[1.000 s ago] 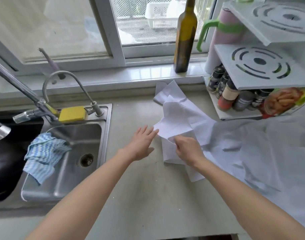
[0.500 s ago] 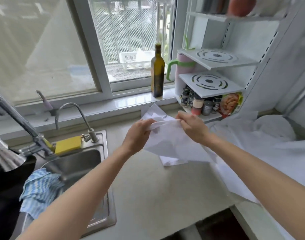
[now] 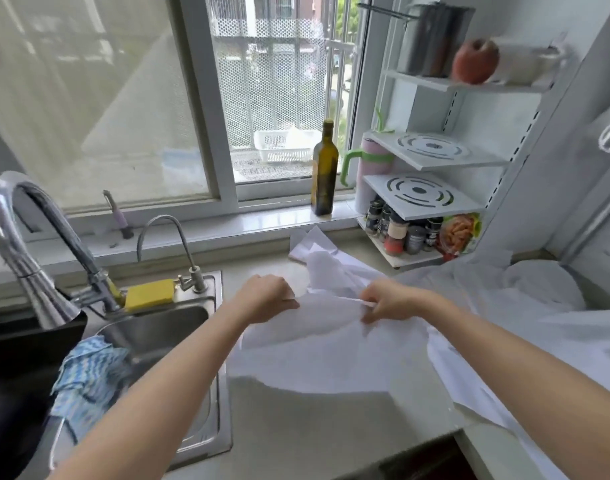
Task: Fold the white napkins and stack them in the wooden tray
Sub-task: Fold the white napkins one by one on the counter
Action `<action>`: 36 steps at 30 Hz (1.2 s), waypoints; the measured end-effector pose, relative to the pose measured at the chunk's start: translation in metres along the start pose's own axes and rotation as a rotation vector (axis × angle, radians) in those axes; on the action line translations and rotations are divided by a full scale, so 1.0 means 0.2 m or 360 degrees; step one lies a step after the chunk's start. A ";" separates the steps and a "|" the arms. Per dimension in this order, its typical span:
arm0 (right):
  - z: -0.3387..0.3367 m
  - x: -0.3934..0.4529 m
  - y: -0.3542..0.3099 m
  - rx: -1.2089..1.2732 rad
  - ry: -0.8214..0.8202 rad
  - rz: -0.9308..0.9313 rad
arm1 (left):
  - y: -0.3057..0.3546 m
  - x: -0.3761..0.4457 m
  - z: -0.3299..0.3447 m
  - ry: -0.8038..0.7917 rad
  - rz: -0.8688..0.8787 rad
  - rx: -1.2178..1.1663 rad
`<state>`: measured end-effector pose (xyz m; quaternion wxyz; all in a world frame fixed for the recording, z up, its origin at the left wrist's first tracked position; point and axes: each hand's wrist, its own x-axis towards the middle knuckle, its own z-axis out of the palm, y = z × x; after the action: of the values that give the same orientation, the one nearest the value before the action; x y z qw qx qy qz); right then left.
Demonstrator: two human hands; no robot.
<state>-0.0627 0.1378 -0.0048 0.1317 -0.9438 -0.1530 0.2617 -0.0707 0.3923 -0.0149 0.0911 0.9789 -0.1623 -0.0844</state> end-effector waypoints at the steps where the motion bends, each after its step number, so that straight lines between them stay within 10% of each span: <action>1: 0.02 0.04 0.00 -0.0094 0.0082 0.0026 | 0.01 0.03 0.00 0.0015 -0.0064 0.0153; 7: -0.17 0.11 -0.03 -0.0484 0.1260 0.0302 | 0.11 0.10 -0.20 0.0932 -0.0040 0.0867; 13: -0.28 -0.04 0.02 -0.0917 0.1415 0.0016 | 0.04 0.04 -0.34 0.1357 0.0511 0.1128; 17: -0.12 -0.11 0.11 -0.0885 0.0950 -0.0249 | 0.03 -0.08 -0.14 0.0712 0.0698 0.1063; 22: 0.14 -0.15 0.13 -0.0527 0.0294 -0.0366 | 0.08 -0.18 0.13 -0.0398 0.0142 0.0486; 36: 0.73 -0.09 0.19 -0.0697 -0.0913 0.0068 | 0.23 -0.42 0.63 -0.1504 -0.0253 0.0058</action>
<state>-0.1470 0.1217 -0.1303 -0.1275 -0.8407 -0.2164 0.4797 -0.1879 0.3583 -0.1160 -0.0166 0.8441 -0.1120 -0.5242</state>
